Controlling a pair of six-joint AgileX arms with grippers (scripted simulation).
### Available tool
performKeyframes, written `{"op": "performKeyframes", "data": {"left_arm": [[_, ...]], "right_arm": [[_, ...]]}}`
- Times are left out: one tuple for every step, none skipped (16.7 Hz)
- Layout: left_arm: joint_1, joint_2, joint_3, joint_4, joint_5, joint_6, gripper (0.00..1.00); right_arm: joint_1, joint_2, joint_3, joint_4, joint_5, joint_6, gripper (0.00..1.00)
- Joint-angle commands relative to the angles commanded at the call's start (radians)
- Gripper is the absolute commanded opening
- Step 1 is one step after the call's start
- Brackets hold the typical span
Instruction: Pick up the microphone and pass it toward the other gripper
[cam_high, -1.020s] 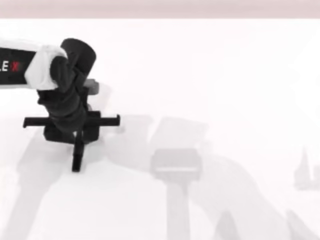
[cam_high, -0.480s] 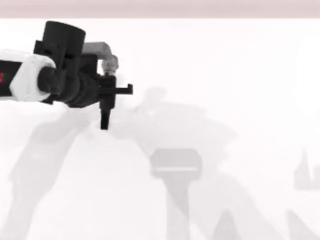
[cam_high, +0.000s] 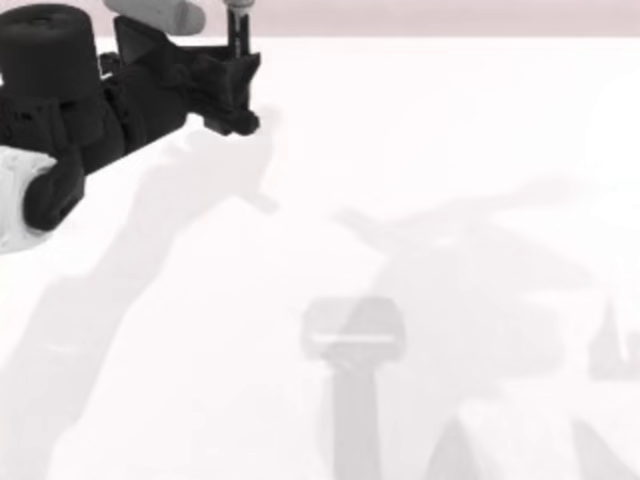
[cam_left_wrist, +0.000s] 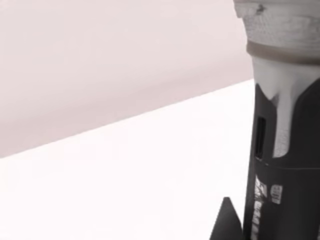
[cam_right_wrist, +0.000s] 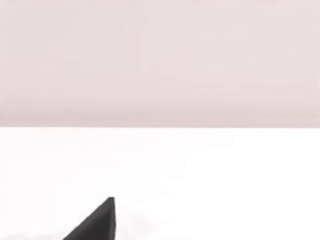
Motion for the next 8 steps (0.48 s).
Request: {"op": "performKeyframes", "data": {"left_arm": [[0.003,-0.024,-0.018,0.056,0.025,0.015,0.00],[0.006,-0.047,-0.033,0.103,0.047,0.028,0.00],[0.008,-0.066,-0.045,0.138,0.064,0.039,0.00],[0.010,-0.081,-0.053,0.162,0.076,0.047,0.00],[0.011,-0.090,-0.058,0.176,0.082,0.051,0.00],[0.012,-0.093,-0.060,0.180,0.084,0.052,0.00],[0.012,-0.093,-0.060,0.180,0.084,0.052,0.00],[0.012,-0.093,-0.060,0.180,0.084,0.052,0.00]], "right_arm": [[0.000,0.000,0.000,0.000,0.000,0.000,1.00],[0.000,0.000,0.000,0.000,0.000,0.000,1.00],[0.000,0.000,0.000,0.000,0.000,0.000,1.00],[0.000,0.000,0.000,0.000,0.000,0.000,1.00],[0.000,0.000,0.000,0.000,0.000,0.000,1.00],[0.000,0.000,0.000,0.000,0.000,0.000,1.00],[0.000,0.000,0.000,0.000,0.000,0.000,1.00],[0.000,0.000,0.000,0.000,0.000,0.000,1.00]]}}
